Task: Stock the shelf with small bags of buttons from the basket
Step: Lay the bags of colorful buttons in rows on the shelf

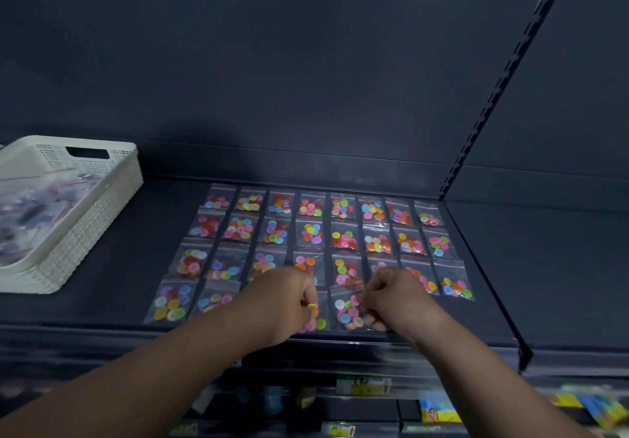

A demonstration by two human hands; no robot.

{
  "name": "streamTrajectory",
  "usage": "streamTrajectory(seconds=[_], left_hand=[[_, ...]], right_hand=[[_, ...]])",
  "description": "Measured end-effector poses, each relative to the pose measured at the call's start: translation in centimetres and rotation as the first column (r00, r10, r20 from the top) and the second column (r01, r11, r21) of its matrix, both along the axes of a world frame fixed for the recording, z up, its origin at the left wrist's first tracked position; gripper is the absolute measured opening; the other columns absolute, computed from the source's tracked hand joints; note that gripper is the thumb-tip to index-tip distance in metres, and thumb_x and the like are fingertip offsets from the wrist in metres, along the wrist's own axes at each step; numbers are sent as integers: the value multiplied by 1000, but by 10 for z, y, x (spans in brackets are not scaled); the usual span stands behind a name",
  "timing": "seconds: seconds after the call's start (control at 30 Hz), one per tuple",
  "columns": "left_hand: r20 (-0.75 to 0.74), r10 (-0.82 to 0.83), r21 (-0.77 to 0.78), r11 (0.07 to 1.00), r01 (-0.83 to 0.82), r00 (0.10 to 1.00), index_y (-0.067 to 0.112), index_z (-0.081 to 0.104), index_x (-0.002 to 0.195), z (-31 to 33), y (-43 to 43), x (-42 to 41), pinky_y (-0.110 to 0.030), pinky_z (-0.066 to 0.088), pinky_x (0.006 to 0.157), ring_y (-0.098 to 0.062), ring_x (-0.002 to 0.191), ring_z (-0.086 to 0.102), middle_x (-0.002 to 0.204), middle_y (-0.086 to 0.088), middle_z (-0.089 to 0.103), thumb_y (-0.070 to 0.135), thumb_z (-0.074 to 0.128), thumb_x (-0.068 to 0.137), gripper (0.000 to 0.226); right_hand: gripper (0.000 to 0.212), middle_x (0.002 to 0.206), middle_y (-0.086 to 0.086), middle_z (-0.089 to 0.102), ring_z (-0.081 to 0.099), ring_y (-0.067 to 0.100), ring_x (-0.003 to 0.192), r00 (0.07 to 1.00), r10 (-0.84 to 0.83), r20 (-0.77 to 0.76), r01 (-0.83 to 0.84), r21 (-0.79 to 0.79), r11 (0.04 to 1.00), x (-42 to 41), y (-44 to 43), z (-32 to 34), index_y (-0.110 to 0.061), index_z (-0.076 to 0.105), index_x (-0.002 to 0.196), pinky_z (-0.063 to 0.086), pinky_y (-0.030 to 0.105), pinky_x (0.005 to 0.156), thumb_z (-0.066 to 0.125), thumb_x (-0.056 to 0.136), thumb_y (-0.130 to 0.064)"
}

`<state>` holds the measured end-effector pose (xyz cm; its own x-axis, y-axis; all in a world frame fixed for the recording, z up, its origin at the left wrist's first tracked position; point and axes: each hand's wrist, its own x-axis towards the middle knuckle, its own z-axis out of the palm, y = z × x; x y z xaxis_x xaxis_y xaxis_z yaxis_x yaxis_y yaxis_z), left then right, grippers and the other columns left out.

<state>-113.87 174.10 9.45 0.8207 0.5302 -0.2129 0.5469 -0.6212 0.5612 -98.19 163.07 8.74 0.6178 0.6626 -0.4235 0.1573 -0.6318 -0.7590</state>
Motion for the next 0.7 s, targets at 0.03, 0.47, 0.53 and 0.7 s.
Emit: streamTrajectory(seconds=[0.03, 0.47, 0.53, 0.7], left_hand=[[5, -1, 0, 1000, 1, 1000, 20, 65, 106, -1, 0, 0, -26, 50, 83, -11, 95, 58, 105, 4, 61, 19, 61, 89, 18], [117, 60, 106, 992, -73, 991, 28, 59, 105, 23, 29, -26, -24, 45, 71, -7, 86, 55, 101, 11, 53, 32, 60, 89, 16], [145, 69, 195, 976, -97, 987, 29, 59, 101, 31, 45, -40, -26, 43, 73, -9, 89, 55, 101, 10, 53, 32, 60, 88, 13], [180, 124, 397, 898, -187, 976, 24, 61, 107, 49, 96, -90, -28, 43, 83, -15, 100, 54, 106, 5, 54, 30, 61, 84, 23]], right_hand=[[6, 69, 16, 67, 60, 12, 47, 1000, -2, 4, 2, 2, 1000, 0, 0, 0, -3, 59, 81, 46, 18, 44, 57, 87, -2], [12, 74, -3, 60, 58, 14, 65, 824, 232, 517, -231, -67, 971, -30, 19, 36, -20, 51, 82, 41, 27, 53, 58, 88, -28], [7, 87, -6, 59, 58, 17, 78, 742, 293, 604, -343, -34, 939, -44, 36, 45, -19, 55, 92, 43, 26, 62, 57, 89, -25], [44, 139, 0, 45, 36, 19, 129, 512, 437, 739, -582, -76, 809, -89, 94, 55, -21, 45, 136, 24, 18, 104, 52, 93, -25]])
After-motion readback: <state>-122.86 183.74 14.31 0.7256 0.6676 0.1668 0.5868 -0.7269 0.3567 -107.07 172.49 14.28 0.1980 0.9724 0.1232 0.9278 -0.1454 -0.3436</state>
